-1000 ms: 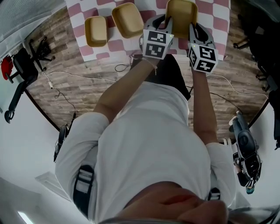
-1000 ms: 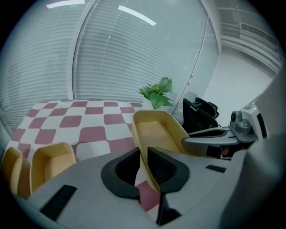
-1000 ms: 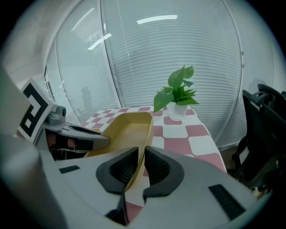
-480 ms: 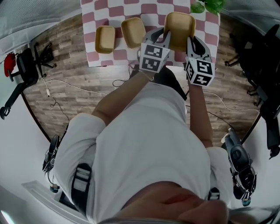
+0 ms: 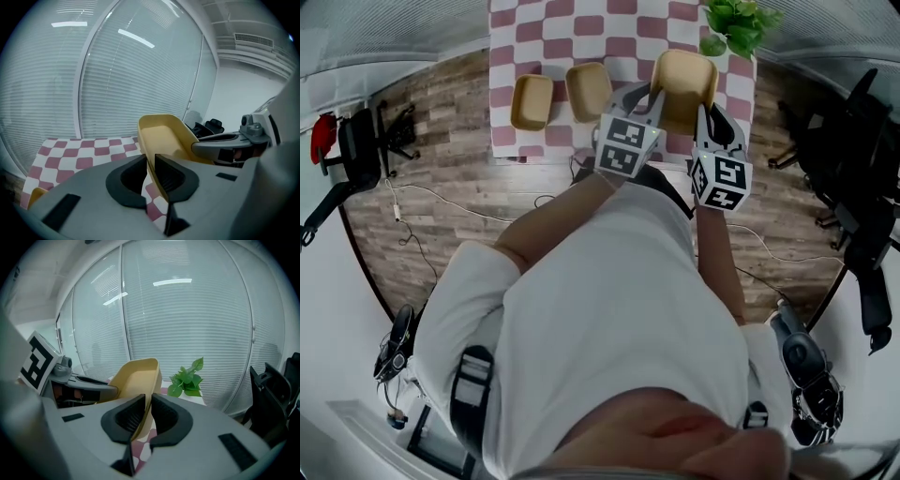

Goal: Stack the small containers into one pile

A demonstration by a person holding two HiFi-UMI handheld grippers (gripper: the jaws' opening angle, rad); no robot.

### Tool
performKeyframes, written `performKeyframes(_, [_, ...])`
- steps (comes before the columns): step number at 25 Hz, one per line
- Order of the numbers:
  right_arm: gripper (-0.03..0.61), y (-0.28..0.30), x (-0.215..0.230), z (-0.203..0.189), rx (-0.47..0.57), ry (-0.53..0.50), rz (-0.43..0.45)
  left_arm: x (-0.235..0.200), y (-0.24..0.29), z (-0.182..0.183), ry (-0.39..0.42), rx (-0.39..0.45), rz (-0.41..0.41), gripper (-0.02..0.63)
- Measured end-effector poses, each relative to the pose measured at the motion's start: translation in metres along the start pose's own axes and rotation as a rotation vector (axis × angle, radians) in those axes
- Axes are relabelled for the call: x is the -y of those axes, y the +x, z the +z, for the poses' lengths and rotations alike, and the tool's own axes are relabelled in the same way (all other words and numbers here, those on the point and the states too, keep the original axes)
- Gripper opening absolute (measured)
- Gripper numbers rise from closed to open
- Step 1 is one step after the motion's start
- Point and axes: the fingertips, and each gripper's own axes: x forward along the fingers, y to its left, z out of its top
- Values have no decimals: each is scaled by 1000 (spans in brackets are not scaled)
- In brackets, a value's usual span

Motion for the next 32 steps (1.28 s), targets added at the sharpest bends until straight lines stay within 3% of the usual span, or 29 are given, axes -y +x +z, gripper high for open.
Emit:
performKeyframes(7, [61, 1, 0, 3, 13, -10, 18, 0, -3, 3, 1, 11, 18, 75])
performKeyframes(14, [61, 17, -26, 11, 12, -51, 109, -26, -20, 1, -42, 36, 109, 75])
performKeyframes(26, [61, 59, -128, 25, 4, -175, 356, -111, -90, -21, -172, 95, 358, 75])
performKeyframes(32, [61, 67, -169, 28, -4, -203, 402, -139, -118, -34, -215, 98, 400, 74])
